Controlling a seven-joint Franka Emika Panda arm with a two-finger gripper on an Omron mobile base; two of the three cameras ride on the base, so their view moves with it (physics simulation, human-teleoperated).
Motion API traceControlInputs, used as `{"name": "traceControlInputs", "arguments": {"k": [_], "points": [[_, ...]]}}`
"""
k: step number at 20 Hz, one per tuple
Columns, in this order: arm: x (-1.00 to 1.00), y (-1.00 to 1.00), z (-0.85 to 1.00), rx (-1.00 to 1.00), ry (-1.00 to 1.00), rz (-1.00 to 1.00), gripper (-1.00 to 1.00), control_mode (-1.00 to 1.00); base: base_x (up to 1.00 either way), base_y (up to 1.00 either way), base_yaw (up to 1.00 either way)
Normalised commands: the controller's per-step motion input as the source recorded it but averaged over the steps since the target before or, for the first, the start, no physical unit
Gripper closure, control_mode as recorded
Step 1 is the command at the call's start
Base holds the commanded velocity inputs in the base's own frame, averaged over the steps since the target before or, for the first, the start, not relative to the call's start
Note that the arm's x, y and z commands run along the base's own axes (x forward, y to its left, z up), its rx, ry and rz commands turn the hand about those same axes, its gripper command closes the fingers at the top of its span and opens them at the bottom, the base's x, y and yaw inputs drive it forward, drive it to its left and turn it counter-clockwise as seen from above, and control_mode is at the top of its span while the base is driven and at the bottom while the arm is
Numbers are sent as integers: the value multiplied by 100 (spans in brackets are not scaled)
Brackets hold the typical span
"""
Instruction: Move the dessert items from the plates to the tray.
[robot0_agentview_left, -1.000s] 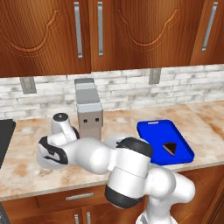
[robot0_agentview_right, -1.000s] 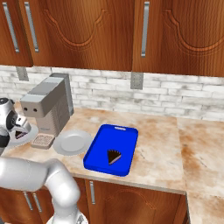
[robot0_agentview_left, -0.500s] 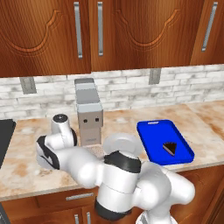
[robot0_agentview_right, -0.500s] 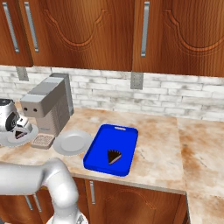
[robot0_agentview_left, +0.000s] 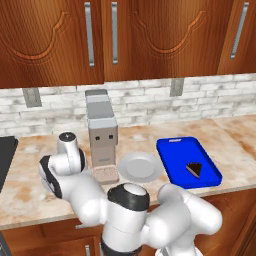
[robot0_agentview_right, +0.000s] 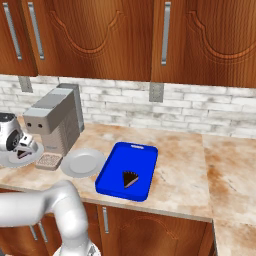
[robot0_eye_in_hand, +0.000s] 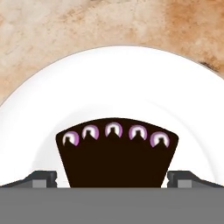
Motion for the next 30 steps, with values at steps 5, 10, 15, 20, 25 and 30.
{"name": "traceControlInputs", "arguments": {"k": [5, 10, 15, 20, 25, 30], "points": [[8, 0, -17, 0, 0, 0, 100, -100, 0, 0, 0], [1, 0, -3, 0, 0, 0, 100, -100, 0, 0, 0], [0, 0, 0, 0, 0, 0, 100, -100, 0, 0, 0], [0, 0, 0, 0, 0, 0, 100, -100, 0, 0, 0], [-24, 0, 6, 0, 0, 0, 100, -100, 0, 0, 0], [-46, 2, 12, 0, -1, 0, 100, -100, 0, 0, 0]]}}
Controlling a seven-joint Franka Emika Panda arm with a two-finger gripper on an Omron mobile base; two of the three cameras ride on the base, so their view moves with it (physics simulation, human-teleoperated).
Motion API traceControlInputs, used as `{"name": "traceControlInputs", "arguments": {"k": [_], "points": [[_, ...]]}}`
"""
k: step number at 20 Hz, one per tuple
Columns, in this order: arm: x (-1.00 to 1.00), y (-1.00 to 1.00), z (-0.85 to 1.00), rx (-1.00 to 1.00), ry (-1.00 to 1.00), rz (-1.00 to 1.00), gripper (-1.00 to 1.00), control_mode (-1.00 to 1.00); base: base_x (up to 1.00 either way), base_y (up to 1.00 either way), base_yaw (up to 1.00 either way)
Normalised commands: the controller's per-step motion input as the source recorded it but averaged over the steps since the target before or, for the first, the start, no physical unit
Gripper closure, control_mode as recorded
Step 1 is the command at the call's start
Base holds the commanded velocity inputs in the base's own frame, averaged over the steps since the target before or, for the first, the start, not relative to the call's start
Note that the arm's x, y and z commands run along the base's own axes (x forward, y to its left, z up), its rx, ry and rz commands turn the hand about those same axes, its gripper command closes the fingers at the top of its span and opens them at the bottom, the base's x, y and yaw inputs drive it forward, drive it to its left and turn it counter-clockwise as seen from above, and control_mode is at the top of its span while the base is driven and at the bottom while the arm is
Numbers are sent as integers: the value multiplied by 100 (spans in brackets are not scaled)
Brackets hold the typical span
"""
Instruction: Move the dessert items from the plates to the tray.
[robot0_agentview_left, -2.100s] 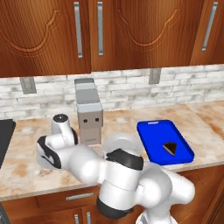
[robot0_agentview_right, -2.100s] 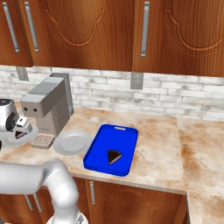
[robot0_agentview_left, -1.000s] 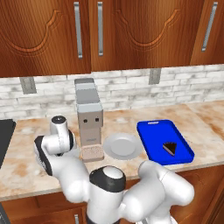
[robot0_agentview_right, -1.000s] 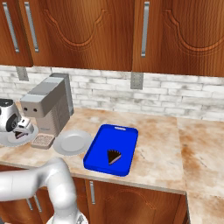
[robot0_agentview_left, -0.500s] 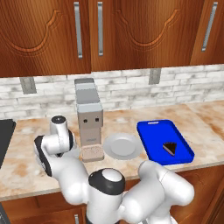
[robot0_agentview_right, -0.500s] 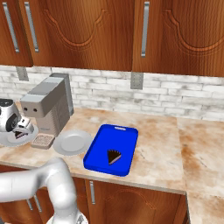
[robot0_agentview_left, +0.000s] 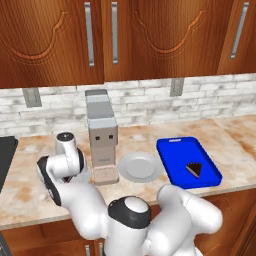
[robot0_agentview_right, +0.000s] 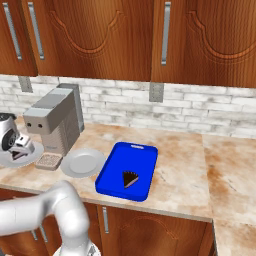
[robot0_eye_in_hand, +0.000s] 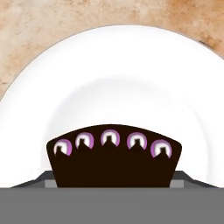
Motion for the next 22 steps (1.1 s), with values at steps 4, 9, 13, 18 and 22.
{"name": "traceControlInputs", "arguments": {"k": [4, 9, 13, 18, 22], "points": [[-55, 0, 28, 0, 0, 0, 100, -100, 0, 0, 0], [-66, -25, 45, 0, -2, 1, 100, -100, 0, 0, 0], [-63, -41, 29, 0, 0, 0, 100, -100, 0, 0, 0], [-51, -61, 19, 0, 0, 0, 100, -100, 0, 0, 0], [-21, -72, 14, 0, 1, -1, 100, -100, 0, 0, 0]]}}
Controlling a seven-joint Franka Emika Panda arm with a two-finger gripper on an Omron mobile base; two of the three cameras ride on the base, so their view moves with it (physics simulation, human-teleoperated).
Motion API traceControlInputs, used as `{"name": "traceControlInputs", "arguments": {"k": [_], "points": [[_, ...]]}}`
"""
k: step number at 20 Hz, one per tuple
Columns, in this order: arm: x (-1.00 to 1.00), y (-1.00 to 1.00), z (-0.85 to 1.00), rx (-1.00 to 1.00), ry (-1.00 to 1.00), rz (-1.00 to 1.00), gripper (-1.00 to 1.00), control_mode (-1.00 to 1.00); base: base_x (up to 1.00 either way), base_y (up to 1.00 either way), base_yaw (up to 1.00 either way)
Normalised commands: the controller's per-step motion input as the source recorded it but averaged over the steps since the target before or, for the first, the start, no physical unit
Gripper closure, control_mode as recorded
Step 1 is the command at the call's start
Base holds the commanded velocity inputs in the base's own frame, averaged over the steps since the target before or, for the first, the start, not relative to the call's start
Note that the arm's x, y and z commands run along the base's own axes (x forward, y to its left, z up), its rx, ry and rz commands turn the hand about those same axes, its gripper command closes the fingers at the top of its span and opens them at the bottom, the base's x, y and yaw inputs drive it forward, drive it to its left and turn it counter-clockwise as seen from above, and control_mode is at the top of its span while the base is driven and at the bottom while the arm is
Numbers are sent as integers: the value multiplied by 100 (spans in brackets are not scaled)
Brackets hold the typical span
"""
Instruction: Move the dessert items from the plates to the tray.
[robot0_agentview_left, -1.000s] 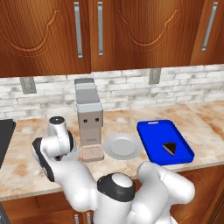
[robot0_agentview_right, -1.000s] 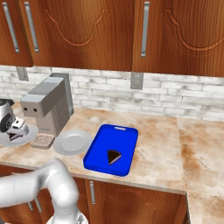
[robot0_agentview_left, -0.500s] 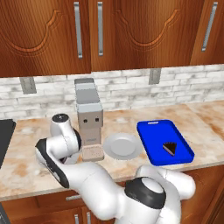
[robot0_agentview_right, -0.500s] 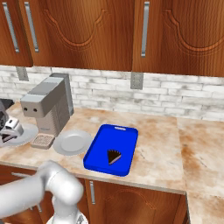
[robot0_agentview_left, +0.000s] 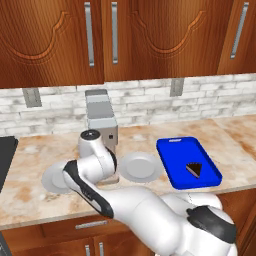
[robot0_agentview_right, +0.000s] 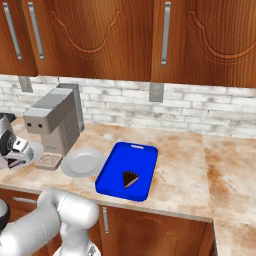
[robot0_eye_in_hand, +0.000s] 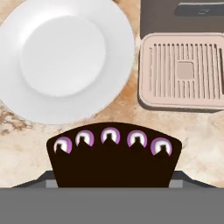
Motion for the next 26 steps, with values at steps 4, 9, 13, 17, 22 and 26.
{"name": "traceControlInputs", "arguments": {"k": [4, 9, 13, 17, 22, 26], "points": [[-12, -72, 3, 0, 0, -1, 100, -100, 0, 0, 0], [-3, -81, 0, 0, 0, 0, 100, -100, 0, 0, 0], [0, -78, 0, 0, 0, 0, 100, -100, 0, 0, 0], [0, -78, 0, 0, 0, 0, 100, -100, 0, 0, 0], [0, -85, 3, 0, 0, 0, 100, -100, 0, 0, 0], [4, -80, 5, 0, 0, 0, 100, -100, 0, 0, 0]]}}
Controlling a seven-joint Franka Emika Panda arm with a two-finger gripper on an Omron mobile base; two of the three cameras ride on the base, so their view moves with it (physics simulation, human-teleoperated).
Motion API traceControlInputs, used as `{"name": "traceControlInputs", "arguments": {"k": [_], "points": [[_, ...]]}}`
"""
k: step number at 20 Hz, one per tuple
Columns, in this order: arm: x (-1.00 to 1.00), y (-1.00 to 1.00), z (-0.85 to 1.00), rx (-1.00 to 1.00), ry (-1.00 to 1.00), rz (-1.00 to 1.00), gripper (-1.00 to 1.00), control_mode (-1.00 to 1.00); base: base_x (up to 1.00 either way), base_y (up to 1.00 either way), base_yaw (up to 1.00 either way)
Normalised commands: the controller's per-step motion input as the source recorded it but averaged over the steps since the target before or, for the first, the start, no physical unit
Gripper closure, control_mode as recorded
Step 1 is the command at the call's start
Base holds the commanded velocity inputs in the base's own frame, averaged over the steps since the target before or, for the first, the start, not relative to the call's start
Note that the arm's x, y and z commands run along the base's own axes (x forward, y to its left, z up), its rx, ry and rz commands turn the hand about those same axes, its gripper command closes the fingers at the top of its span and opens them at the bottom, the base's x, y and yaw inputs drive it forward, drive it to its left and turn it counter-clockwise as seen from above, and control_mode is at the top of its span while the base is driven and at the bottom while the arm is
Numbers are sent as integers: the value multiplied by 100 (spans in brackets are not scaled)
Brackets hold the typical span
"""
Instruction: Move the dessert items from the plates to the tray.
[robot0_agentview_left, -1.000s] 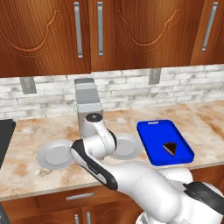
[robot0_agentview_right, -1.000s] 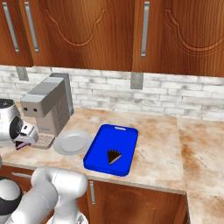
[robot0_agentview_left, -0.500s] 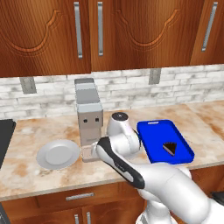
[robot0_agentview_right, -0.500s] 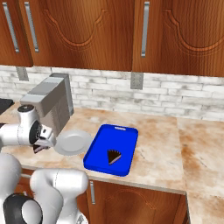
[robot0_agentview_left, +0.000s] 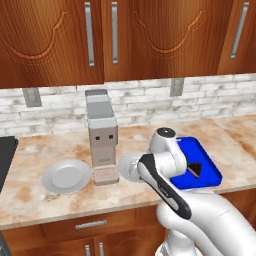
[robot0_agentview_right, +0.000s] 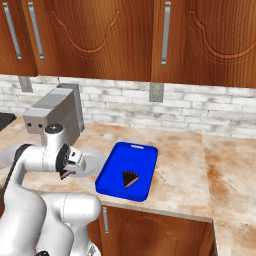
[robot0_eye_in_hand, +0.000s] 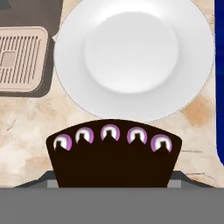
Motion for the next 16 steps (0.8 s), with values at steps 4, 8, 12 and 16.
{"name": "traceControlInputs", "arguments": {"k": [4, 8, 12, 16], "points": [[23, -64, 7, 0, 0, 0, 100, -100, 0, 0, 0], [33, -60, 9, 0, 0, 0, 100, -100, 0, 0, 0], [29, -57, 3, 0, 0, 0, 100, -100, 0, 0, 0], [23, -49, 0, 0, 0, 0, 100, -100, 0, 0, 0]]}}
